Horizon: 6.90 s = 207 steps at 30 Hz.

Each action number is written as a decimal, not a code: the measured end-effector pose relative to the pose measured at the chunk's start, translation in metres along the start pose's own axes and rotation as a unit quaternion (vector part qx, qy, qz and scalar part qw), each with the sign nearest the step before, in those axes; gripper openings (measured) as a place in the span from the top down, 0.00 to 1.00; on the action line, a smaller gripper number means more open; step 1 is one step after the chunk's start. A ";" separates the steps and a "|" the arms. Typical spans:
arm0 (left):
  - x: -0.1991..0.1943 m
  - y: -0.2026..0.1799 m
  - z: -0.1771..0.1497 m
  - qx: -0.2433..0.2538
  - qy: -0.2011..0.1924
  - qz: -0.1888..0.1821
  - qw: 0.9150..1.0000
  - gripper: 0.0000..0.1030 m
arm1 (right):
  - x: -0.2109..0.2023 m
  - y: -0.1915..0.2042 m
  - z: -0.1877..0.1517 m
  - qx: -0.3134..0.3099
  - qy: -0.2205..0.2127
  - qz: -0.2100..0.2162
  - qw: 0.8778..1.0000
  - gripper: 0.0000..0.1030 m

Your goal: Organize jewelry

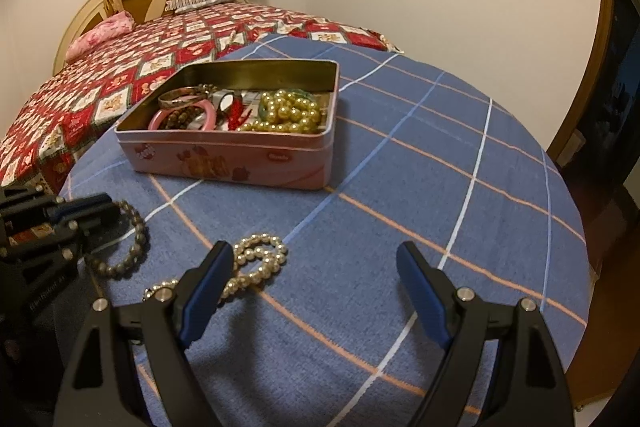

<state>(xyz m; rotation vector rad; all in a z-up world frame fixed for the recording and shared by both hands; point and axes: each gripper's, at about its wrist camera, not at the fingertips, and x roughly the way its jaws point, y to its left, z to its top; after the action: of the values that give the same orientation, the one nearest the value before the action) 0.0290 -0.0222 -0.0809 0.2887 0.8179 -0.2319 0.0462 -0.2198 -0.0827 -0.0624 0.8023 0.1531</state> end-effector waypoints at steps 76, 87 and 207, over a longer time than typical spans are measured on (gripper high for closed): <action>-0.039 0.046 0.093 -0.012 -0.109 0.040 0.993 0.93 | -0.045 0.040 0.091 -0.083 -0.095 0.050 0.991 0.86; -0.019 0.051 0.118 -0.004 -0.105 0.048 0.993 0.93 | -0.032 0.043 0.126 -0.093 -0.104 0.047 0.989 0.86; -0.021 0.059 0.076 -0.074 -0.111 0.085 0.987 0.18 | -0.001 0.034 0.101 -0.068 -0.079 0.006 0.995 0.24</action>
<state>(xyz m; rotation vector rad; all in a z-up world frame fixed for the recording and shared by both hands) 0.0859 0.0093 -0.0063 0.1871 0.5825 -0.0418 0.1118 -0.1752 -0.0120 -0.1721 0.6340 0.2211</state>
